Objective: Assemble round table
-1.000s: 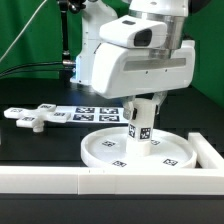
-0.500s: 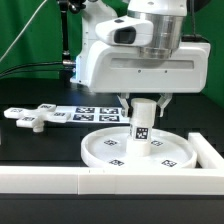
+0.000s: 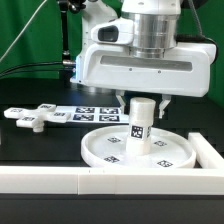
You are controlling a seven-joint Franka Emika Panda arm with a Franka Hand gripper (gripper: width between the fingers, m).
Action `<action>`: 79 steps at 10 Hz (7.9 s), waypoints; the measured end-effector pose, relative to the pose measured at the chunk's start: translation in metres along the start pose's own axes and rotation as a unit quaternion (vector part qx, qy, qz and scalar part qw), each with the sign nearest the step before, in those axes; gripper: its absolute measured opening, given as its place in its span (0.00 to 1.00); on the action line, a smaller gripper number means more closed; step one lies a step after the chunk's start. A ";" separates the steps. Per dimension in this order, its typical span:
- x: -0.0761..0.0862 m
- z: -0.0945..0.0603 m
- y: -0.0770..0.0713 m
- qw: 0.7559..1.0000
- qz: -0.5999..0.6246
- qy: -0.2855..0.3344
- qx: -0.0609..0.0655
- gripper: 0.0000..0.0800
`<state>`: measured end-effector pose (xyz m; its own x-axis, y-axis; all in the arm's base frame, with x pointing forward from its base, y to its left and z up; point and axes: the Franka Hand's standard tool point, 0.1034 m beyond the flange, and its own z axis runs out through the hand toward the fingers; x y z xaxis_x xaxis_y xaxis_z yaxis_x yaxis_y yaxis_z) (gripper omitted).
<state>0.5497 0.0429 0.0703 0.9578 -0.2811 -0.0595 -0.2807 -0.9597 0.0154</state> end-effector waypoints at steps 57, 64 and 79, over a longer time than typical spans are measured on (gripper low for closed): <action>-0.044 0.018 0.200 0.926 -0.373 0.043 -0.025 0.81; -0.061 0.037 0.226 0.929 -0.368 0.027 -0.025 0.81; -0.064 0.047 0.222 0.927 -0.373 0.016 -0.023 0.81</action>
Offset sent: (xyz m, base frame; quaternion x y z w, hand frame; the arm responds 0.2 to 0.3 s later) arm 0.0003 -0.0120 -0.0052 0.0325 -0.0149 0.2826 0.9586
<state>0.4235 -0.1519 0.0301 0.8859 0.4620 -0.0407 0.4631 -0.8859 0.0254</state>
